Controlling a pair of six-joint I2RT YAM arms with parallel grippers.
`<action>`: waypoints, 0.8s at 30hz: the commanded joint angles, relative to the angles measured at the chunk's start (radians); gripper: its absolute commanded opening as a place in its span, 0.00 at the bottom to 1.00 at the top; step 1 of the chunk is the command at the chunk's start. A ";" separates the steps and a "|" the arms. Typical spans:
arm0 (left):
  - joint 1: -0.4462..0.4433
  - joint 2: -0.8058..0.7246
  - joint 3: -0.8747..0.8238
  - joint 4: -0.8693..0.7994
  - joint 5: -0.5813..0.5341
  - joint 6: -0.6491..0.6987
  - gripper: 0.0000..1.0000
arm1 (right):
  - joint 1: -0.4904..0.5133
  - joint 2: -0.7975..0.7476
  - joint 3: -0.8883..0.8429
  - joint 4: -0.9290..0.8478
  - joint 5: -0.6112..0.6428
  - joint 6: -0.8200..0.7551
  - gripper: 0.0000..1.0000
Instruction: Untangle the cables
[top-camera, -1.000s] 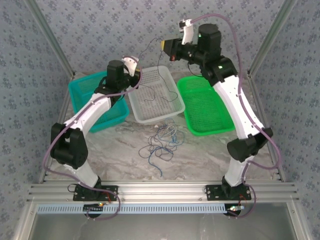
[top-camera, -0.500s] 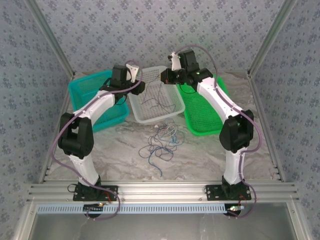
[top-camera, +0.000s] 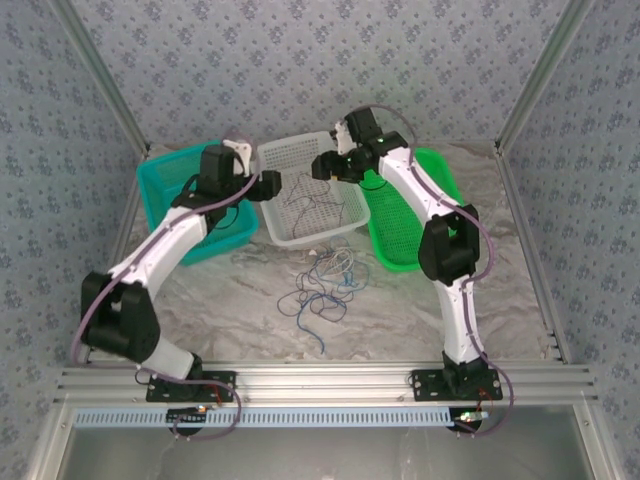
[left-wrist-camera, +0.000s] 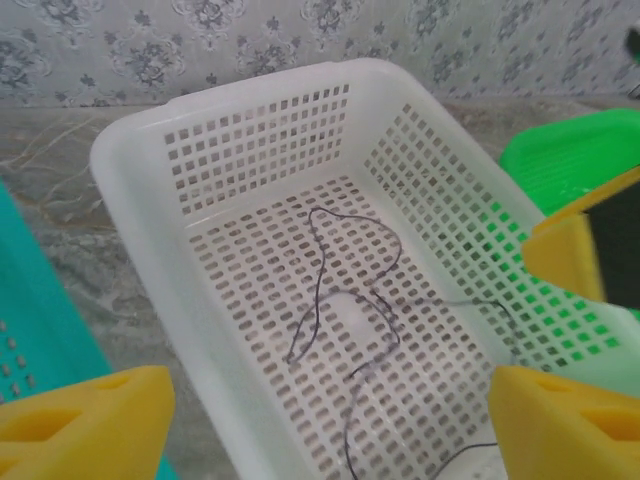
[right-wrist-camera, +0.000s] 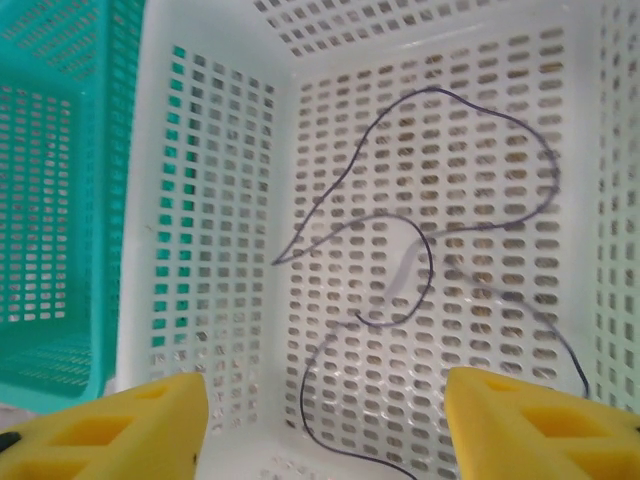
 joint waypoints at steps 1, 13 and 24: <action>-0.005 -0.103 -0.100 0.015 -0.012 -0.068 0.83 | -0.029 -0.008 0.069 -0.066 0.008 -0.027 0.71; -0.211 -0.232 -0.375 -0.064 0.049 -0.066 0.81 | -0.005 -0.315 -0.268 0.083 -0.026 -0.066 0.80; -0.262 -0.177 -0.499 0.038 0.131 -0.122 0.72 | 0.005 -0.683 -0.797 0.366 0.080 -0.009 0.79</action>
